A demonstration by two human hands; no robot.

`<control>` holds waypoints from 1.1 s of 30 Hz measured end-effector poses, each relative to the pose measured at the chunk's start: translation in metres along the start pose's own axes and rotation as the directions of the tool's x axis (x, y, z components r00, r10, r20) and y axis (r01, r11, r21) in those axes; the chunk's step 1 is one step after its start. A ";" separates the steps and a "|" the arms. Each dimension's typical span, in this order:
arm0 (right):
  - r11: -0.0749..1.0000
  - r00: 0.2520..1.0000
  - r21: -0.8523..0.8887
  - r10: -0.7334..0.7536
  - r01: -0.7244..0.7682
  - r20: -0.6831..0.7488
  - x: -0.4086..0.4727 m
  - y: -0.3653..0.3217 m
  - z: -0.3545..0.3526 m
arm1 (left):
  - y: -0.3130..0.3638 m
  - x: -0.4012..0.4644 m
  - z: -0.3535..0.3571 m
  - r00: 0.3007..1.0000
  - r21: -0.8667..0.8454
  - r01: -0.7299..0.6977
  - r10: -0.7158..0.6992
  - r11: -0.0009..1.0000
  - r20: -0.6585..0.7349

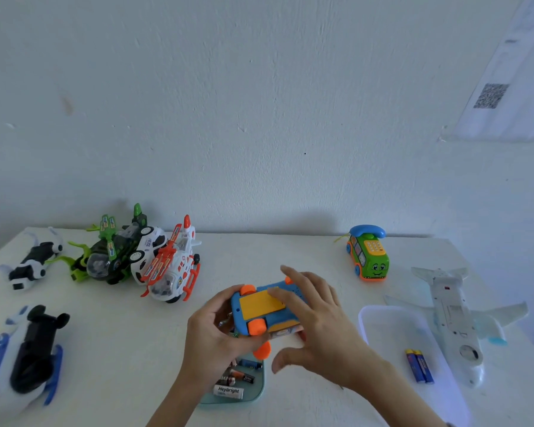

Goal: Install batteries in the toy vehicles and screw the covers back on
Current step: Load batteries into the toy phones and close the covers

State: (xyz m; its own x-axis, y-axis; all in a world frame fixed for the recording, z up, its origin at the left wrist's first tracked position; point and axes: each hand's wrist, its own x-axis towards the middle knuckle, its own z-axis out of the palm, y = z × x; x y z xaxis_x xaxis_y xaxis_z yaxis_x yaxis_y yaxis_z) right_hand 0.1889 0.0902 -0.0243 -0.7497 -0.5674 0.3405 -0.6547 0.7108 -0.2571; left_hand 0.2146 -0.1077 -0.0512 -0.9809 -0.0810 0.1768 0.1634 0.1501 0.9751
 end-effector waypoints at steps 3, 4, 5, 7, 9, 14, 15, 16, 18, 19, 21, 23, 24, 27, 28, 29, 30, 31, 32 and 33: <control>0.979 1.000 -0.202 -0.011 0.008 -0.015 -0.002 0.005 0.010 | 0.003 0.001 0.000 1.000 -0.020 0.009 -0.009 1.000 0.011; 0.976 0.999 -0.219 -0.018 0.008 -0.042 -0.003 0.007 0.014 | 0.004 0.001 0.000 1.000 -0.025 0.012 -0.012 1.000 0.014; 0.977 0.996 -0.214 -0.031 0.012 -0.087 -0.003 0.008 0.017 | 0.005 0.000 0.000 1.000 -0.033 0.017 -0.016 0.999 0.015; 0.984 0.973 -0.171 -0.078 0.041 -0.216 -0.004 0.010 0.023 | 0.005 0.000 0.001 0.999 -0.053 0.028 -0.027 0.998 0.017; 0.989 0.943 -0.128 -0.112 0.075 -0.313 -0.004 0.012 0.027 | 0.005 0.000 0.002 0.999 -0.077 0.038 -0.037 0.996 0.015; 0.974 0.937 -0.187 -0.182 0.130 -0.296 0.000 0.015 0.026 | 0.004 0.000 0.000 0.997 -0.113 0.079 -0.079 0.991 0.003; 0.963 0.944 -0.238 -0.191 0.127 -0.270 -0.001 0.015 0.026 | 0.003 0.001 0.001 0.996 -0.127 0.092 -0.092 0.988 0.005; 0.949 0.948 -0.291 -0.197 0.121 -0.248 -0.002 0.017 0.026 | 0.004 0.003 0.001 0.995 -0.141 0.101 -0.101 0.985 0.008; 0.926 0.941 -0.363 -0.209 0.103 -0.265 -0.005 0.021 0.026 | 0.007 0.007 0.003 0.993 -0.156 0.115 -0.112 0.981 0.022; 0.924 0.930 -0.371 -0.213 0.093 -0.300 -0.007 0.023 0.025 | 0.009 0.010 0.005 0.992 -0.158 0.125 -0.121 0.980 0.034; 0.934 0.920 -0.347 -0.208 0.086 -0.332 -0.008 0.028 0.020 | 0.012 0.017 0.008 0.989 -0.164 0.142 -0.132 0.976 0.066; 0.962 0.936 -0.263 -0.152 0.067 -0.318 -0.007 0.035 0.017 | 0.014 0.027 0.011 0.984 -0.178 0.166 -0.150 0.970 0.101; 0.983 0.948 -0.181 -0.081 0.025 -0.307 -0.007 0.038 0.016 | 0.014 0.032 0.012 0.980 -0.193 0.184 -0.164 0.964 0.116; 0.936 0.924 0.218 0.321 -0.276 -0.209 -0.001 0.046 0.009 | 0.012 0.050 0.015 0.964 -0.217 0.242 -0.209 0.946 0.166; 0.839 0.877 0.379 0.464 -0.391 -0.122 0.002 0.048 0.006 | 0.009 0.056 0.015 0.958 -0.180 0.253 -0.221 0.951 0.181; 0.701 0.820 0.535 0.572 -0.471 -0.027 0.007 0.053 0.003 | 0.005 0.064 0.015 0.952 -0.127 0.263 -0.237 0.956 0.193; 0.544 0.765 0.666 0.641 -0.510 0.062 0.012 0.059 0.002 | -0.002 0.073 0.014 0.945 -0.069 0.275 -0.257 0.959 0.204; 0.386 0.709 0.755 0.690 -0.531 0.145 0.018 0.067 0.000 | -0.010 0.084 0.013 0.938 -0.003 0.284 -0.277 0.959 0.211; 0.242 0.645 0.796 0.729 -0.556 0.229 0.023 0.076 0.000 | -0.020 0.096 0.011 0.931 0.077 0.284 -0.294 0.956 0.214; 0.131 0.583 0.801 0.755 -0.584 0.301 0.030 0.086 0.000 | -0.030 0.110 0.010 0.927 0.173 0.271 -0.305 0.947 0.217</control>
State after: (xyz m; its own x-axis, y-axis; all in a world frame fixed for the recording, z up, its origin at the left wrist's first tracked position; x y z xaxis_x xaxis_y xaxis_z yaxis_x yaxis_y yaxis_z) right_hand 0.1099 0.1347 -0.0361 -0.9600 0.0806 -0.2682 0.2751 0.0913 -0.9571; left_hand 0.1012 -0.1113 -0.0622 -0.9823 0.0932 -0.1624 -0.1292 0.2906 0.9481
